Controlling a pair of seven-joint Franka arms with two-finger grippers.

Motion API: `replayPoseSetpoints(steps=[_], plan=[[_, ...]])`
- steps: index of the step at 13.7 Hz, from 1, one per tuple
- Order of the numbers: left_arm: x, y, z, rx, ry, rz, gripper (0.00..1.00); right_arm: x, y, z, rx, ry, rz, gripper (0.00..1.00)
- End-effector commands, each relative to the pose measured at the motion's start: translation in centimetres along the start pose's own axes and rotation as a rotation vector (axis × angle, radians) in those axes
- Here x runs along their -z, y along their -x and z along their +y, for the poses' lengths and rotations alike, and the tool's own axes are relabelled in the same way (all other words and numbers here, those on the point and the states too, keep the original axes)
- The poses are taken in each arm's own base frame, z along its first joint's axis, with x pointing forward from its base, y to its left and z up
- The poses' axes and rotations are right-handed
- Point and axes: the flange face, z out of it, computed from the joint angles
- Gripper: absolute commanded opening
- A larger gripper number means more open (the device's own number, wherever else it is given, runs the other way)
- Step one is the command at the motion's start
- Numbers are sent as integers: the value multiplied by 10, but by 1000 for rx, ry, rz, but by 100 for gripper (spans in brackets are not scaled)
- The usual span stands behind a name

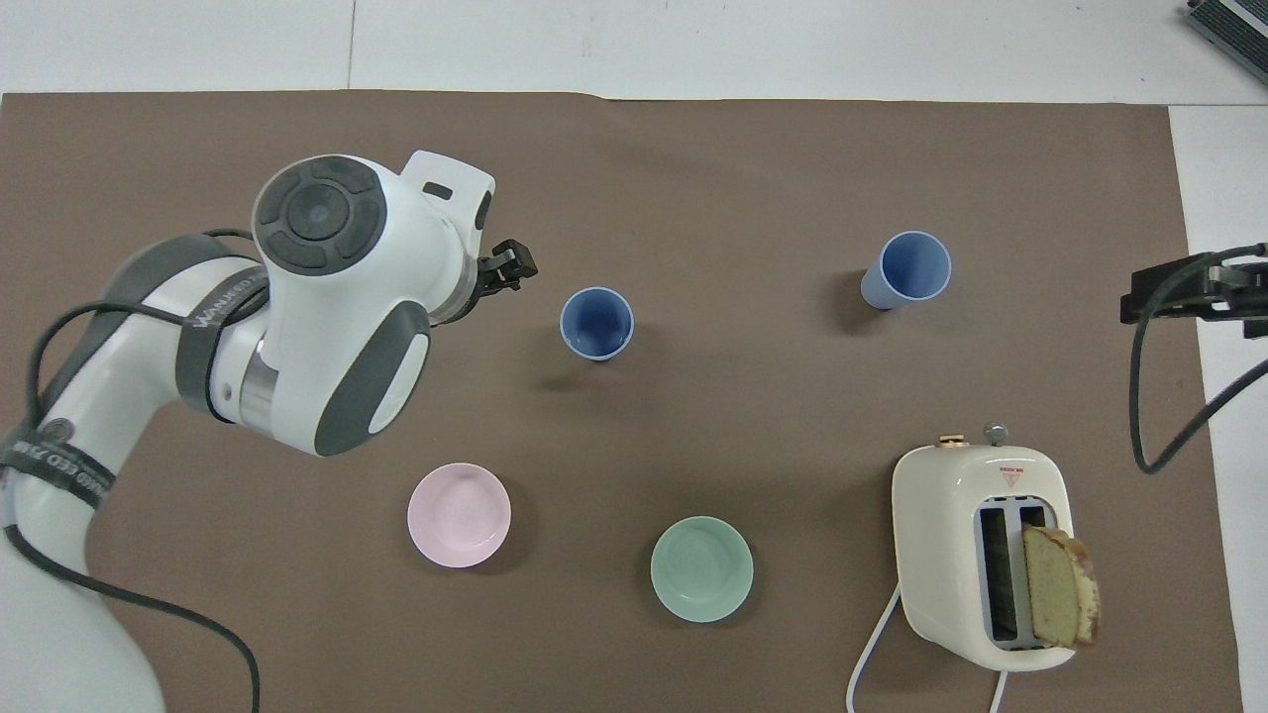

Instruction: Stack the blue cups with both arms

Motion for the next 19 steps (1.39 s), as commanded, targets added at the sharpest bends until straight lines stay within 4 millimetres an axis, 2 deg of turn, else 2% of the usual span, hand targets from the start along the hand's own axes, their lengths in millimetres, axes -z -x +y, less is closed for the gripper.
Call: replayPoseSetpoints(steps=[1, 7, 13, 16, 19], plan=[[16, -16, -50, -68, -35, -25, 100, 3, 3, 6, 19, 15, 18, 100], [22, -53, -140, -176, -34, -63, 100, 3, 7, 10, 23, 19, -18, 100], [44, -79, -216, -319, -16, -94, 100, -5, -2, 5, 30, 22, -8, 100], [71, -81, -224, -370, -14, -96, 100, -32, -30, -2, 38, 13, 4, 100], [114, -81, -218, -381, -25, -107, 100, -69, -69, -5, 39, 3, 18, 100]])
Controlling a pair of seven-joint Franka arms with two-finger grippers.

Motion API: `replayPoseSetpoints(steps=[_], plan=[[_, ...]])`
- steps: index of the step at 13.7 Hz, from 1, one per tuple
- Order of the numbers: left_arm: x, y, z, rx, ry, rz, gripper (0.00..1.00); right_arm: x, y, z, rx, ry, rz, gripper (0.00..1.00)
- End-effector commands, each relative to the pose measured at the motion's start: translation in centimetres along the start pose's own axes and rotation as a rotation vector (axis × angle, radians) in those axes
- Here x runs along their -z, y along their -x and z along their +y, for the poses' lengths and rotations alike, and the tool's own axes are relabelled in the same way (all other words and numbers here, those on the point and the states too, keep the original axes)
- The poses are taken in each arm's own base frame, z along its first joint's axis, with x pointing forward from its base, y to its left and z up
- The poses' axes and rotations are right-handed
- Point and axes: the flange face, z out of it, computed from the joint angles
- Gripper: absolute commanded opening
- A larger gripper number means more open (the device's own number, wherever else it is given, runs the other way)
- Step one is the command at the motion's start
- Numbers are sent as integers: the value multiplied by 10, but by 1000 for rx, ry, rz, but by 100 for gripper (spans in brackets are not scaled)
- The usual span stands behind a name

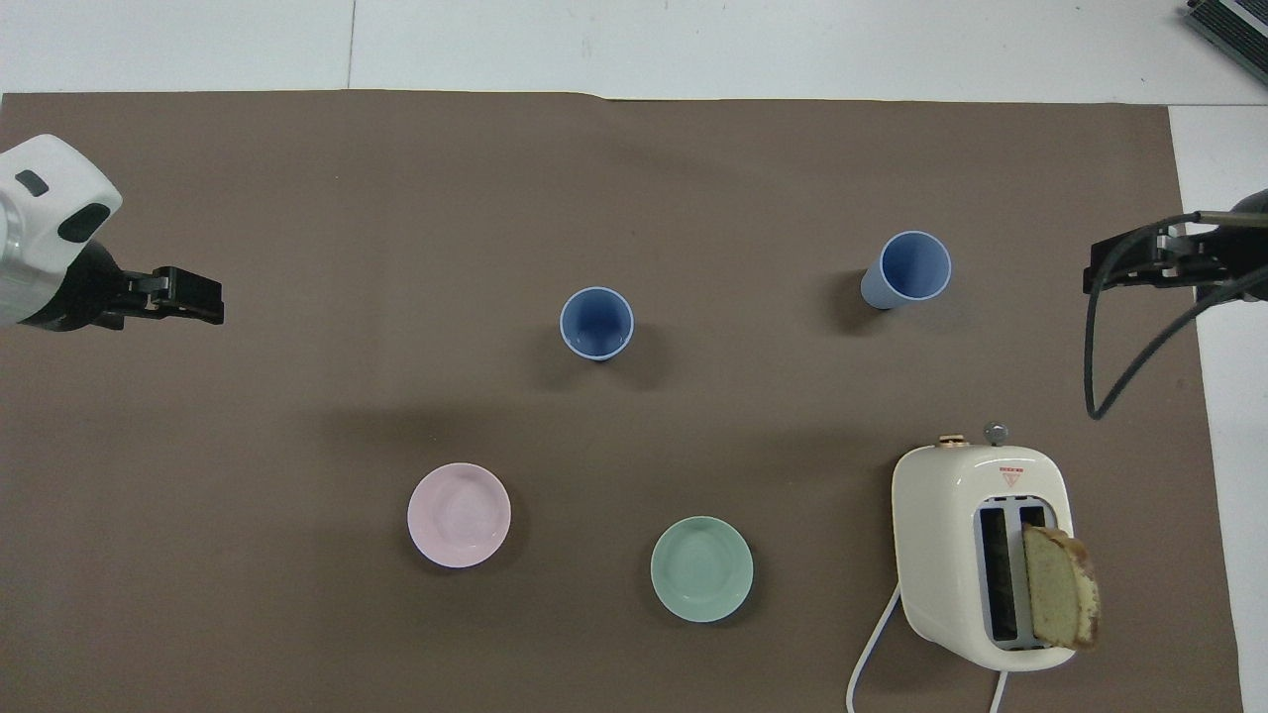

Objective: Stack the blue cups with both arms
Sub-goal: 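Reach the right gripper to the other blue cup and grasp it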

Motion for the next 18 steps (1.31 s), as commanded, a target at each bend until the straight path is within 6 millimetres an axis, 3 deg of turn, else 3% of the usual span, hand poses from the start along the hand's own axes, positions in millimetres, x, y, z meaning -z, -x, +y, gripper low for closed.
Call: replayPoseSetpoints(steps=[1, 4, 7, 10, 14, 18], plan=[[37, 6, 3, -24, 1, -22, 100, -34, -35, -5, 43, 17, 14, 100], [63, 15, -4, -13, -4, -46, 100, -81, -61, -15, 64, 37, 28, 100], [97, 29, -3, -15, -4, -69, 100, -125, -77, -41, 105, 37, 36, 100], [108, 31, -1, -20, -5, -51, 100, -168, -86, -47, 97, 26, 60, 100], [113, 37, 6, -17, 0, -30, 100, -229, -77, -59, 110, 21, 11, 100], [112, 39, 7, -27, 3, -39, 100, -247, -61, -57, 126, 25, -33, 96]])
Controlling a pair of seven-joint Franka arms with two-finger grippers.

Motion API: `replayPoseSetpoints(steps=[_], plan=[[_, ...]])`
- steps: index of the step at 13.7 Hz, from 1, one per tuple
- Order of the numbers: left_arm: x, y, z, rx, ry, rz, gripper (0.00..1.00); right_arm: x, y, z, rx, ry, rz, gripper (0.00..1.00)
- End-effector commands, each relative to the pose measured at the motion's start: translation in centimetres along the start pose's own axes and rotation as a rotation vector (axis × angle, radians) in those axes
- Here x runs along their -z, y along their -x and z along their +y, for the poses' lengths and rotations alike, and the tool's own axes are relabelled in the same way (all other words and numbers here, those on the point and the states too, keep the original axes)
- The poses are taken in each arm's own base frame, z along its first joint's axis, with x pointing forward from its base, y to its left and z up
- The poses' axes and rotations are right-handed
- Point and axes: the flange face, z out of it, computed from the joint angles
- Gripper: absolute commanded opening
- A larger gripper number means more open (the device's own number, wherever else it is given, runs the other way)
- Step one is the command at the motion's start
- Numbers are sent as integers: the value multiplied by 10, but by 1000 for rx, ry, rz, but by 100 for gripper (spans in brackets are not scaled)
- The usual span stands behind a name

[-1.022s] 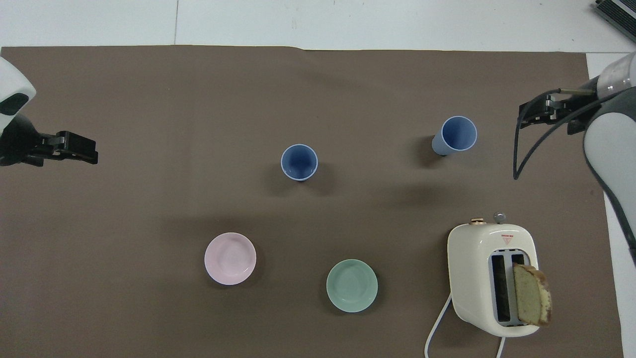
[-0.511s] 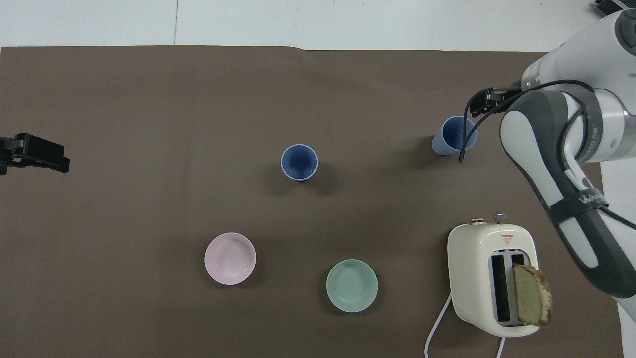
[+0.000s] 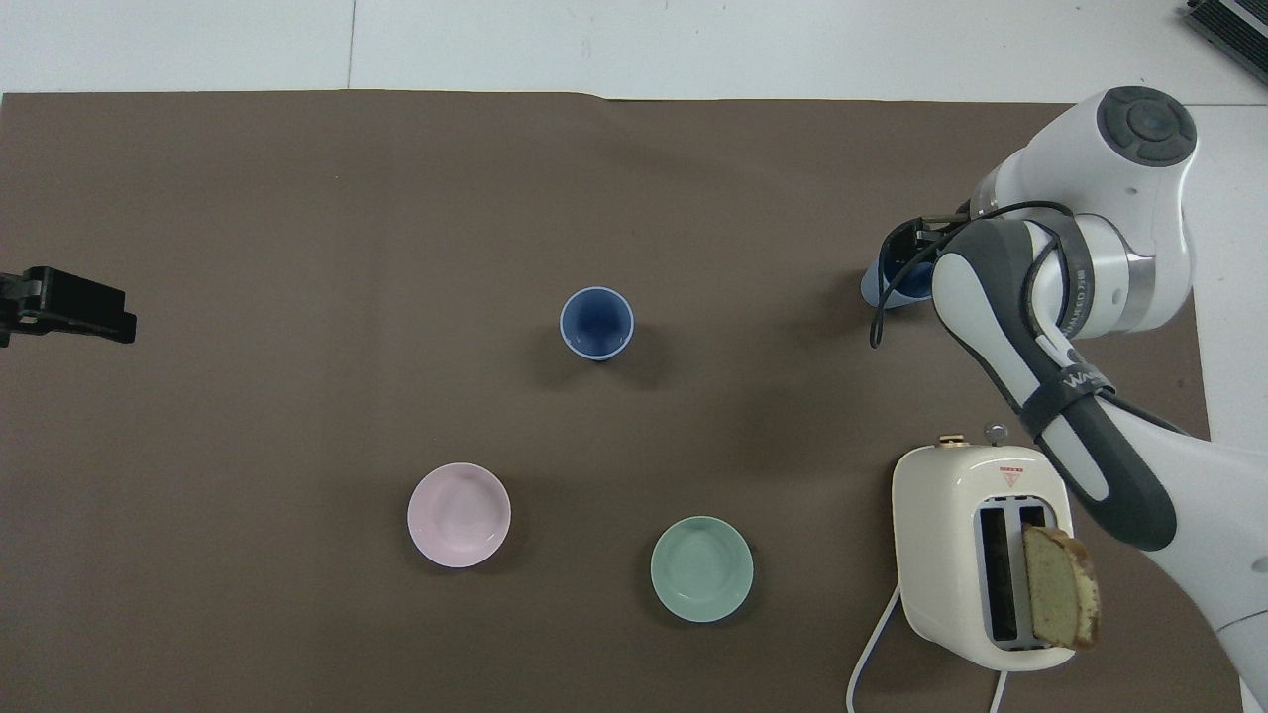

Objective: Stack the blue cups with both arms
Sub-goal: 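Reach the right gripper to the other blue cup and grasp it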

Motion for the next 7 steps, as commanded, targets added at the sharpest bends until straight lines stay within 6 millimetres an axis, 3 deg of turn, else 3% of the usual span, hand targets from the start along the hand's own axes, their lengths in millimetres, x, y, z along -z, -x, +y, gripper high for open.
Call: replayPoseSetpoints(steps=[1, 3, 4, 5, 6, 7], plan=[[-2, 5, -4, -6, 4, -19, 100, 0, 11, 1, 22, 10, 6, 89], [-6, 4, -4, -7, 2, -34, 100, -1, 12, 0, 22, 10, 4, 66], [-7, 4, -2, -10, 2, -34, 100, -1, 12, 0, 22, 10, 1, 34], [-10, 5, -1, -13, 2, -33, 100, 0, 12, -1, 10, 4, 3, 14], [-12, 6, 0, -11, 3, -36, 100, 0, 11, -2, 8, 1, 5, 2], [-10, 6, 0, -10, 3, -33, 100, 1, 11, -1, -4, 0, 4, 0]])
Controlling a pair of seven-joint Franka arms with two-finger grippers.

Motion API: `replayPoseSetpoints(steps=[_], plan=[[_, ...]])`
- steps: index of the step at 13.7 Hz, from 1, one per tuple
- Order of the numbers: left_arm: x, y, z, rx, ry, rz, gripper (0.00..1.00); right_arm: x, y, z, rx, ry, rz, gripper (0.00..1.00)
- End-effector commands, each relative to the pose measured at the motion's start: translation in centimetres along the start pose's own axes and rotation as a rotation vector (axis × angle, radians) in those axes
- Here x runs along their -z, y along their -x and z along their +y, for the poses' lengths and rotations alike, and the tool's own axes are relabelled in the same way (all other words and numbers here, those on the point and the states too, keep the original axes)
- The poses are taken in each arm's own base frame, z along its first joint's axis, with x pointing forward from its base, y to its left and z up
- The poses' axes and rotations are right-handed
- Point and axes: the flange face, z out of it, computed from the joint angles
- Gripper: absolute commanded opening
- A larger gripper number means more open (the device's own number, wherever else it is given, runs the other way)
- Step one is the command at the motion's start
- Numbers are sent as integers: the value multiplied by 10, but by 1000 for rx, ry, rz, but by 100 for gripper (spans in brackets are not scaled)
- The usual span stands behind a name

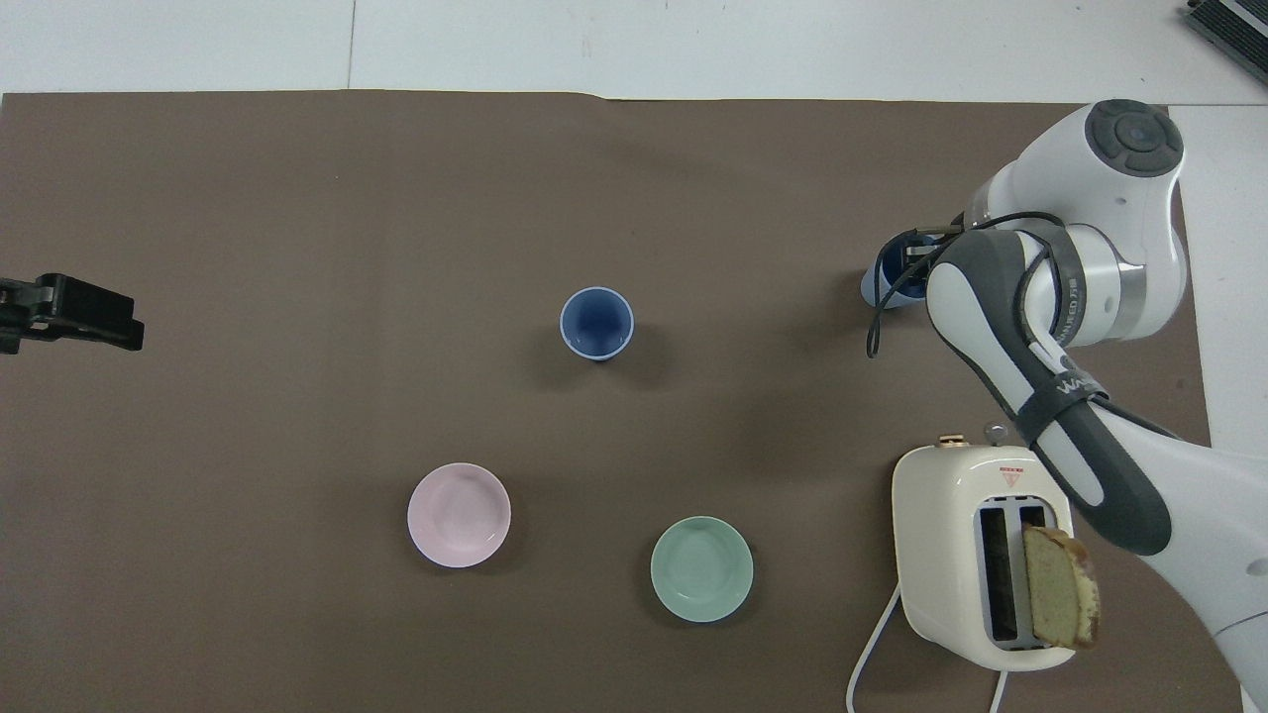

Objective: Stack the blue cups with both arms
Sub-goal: 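Reach the right gripper to the other blue cup and grasp it, then carry the blue cup over the center cup and lower it inside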

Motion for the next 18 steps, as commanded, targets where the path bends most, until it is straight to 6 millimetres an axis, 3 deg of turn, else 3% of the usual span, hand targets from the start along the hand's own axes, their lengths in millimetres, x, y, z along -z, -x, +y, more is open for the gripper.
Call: replayPoseSetpoints(steps=[1, 4, 7, 8, 9, 11, 13, 15, 18], plan=[[0, 6, 0, -7, 4, -6, 100, 4, 6, 0, -10, -3, 15, 0], [-1, 7, -8, 9, 4, -11, 100, 16, 5, -4, -4, -3, 31, 0], [-1, 7, -7, 7, 4, -11, 100, 62, 13, -21, 15, -12, 85, 0], [-1, 7, -7, 7, 4, -9, 100, 80, 21, -35, 38, -17, 94, 0], [-1, 7, -7, 7, 4, -9, 100, 98, 29, -51, 51, -24, 104, 0], [-1, 6, -9, 12, 4, -9, 100, 116, 43, -89, 28, -43, 103, 0], [-1, 7, -7, 9, 4, -9, 100, 136, 62, -139, 16, -62, 92, 0], [-1, 7, -7, 7, 4, -9, 100, 148, 81, -199, -26, -70, 98, 0], [-1, 7, -8, 10, 4, -11, 100, 155, 102, -246, -36, -93, 97, 0]])
